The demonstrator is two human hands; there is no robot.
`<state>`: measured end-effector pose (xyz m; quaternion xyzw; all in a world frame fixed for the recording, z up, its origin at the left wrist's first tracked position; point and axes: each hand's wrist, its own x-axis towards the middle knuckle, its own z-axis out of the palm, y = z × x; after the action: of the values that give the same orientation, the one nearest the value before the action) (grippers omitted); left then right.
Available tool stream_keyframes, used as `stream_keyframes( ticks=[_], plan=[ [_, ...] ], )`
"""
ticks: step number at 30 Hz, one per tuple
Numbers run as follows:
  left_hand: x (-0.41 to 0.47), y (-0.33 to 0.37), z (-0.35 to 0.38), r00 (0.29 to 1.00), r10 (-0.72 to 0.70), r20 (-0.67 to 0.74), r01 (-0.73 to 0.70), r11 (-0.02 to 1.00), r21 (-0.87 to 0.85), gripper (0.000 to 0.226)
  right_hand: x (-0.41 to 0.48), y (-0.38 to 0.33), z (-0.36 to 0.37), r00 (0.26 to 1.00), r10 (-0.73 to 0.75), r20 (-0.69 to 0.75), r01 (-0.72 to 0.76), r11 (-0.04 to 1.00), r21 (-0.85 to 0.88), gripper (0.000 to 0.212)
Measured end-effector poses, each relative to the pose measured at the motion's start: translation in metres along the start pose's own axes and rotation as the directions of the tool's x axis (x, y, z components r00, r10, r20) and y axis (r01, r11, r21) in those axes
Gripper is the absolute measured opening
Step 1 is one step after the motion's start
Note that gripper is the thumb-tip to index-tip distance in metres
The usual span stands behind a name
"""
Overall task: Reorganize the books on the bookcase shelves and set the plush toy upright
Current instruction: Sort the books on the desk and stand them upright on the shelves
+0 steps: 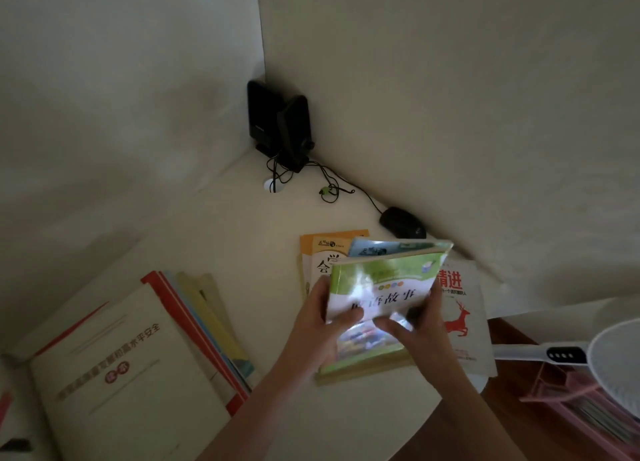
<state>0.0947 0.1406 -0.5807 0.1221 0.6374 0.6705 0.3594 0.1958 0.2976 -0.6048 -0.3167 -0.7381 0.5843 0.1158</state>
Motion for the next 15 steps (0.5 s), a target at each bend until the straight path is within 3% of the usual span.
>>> stream_keyframes(
  ticks=[2,6,10,15],
  plan=[
    [0.002,0.017,-0.004,0.999,0.044,-0.018,-0.045,0.999,-0.025,0.050,0.000,-0.019,-0.001,0.998,-0.058,0.001,0.058,0.998,0.030,0.102],
    [0.011,0.033,-0.011,0.992,0.115,-0.048,-0.110,0.989,0.098,0.044,0.000,-0.027,0.012,0.995,-0.087,-0.053,0.086,0.996,-0.026,0.079],
    [0.007,0.025,-0.012,0.994,0.079,-0.072,-0.056,0.960,0.273,0.069,-0.002,-0.011,0.026,0.999,-0.023,-0.047,0.020,0.997,-0.078,0.063],
    [-0.004,0.011,-0.008,0.985,0.098,-0.142,-0.062,0.969,0.241,0.050,-0.011,-0.011,0.032,0.994,0.013,-0.107,-0.021,0.997,-0.068,0.064]
  ],
)
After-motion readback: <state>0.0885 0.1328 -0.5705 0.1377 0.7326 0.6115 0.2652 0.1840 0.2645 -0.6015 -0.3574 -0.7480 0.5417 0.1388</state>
